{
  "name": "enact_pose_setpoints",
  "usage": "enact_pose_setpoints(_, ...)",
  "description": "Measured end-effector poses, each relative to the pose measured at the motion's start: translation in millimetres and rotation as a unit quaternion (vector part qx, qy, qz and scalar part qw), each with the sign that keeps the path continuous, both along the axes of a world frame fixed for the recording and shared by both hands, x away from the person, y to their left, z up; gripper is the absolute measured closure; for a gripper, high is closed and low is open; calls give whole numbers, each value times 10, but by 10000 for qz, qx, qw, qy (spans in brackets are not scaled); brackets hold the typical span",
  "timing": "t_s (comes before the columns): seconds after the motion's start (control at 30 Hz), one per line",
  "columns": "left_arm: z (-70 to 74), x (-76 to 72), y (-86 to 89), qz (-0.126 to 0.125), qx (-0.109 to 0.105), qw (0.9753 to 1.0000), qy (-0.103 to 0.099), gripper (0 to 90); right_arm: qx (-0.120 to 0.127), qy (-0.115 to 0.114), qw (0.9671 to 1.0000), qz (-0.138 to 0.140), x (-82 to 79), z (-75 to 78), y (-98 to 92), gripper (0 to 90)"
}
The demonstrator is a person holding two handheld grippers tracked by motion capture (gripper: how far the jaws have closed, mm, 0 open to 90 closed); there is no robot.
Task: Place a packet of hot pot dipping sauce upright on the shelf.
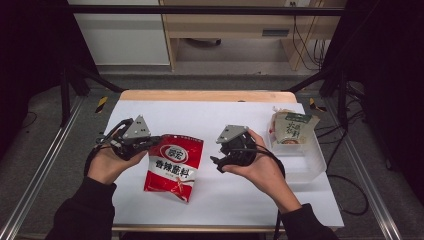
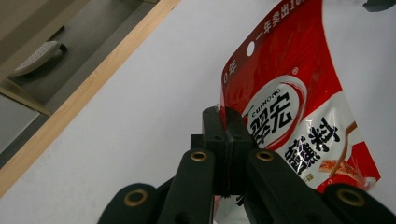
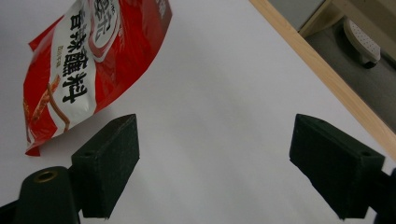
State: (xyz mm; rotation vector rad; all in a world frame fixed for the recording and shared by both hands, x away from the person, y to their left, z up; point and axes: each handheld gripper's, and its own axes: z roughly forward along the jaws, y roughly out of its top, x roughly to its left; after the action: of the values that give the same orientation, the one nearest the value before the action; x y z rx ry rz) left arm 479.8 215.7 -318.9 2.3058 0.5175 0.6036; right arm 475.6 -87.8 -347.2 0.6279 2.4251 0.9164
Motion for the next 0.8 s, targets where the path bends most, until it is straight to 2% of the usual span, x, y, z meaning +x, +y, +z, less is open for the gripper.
enact_pose_setpoints(0.23, 73, -9, -85, -88, 15, 9999, -74, 900, -76, 59, 9998, 157, -21, 145, 2, 163)
enact_pose_setpoints(0.43, 117, -1, -160, -155, 0, 9998, -103, 900, -136, 252, 9990, 339, -34, 225, 35, 178)
enact_pose_setpoints(0.57, 123, -12, -202, -215, 27, 9997, -119, 900, -165, 347, 9981, 483, -26, 254, 93, 182)
enact_pose_setpoints(0.8, 165, -15, -233, -246, 42, 9996, -126, 900, -171, 569, 9958, 693, 27, 263, 228, 250)
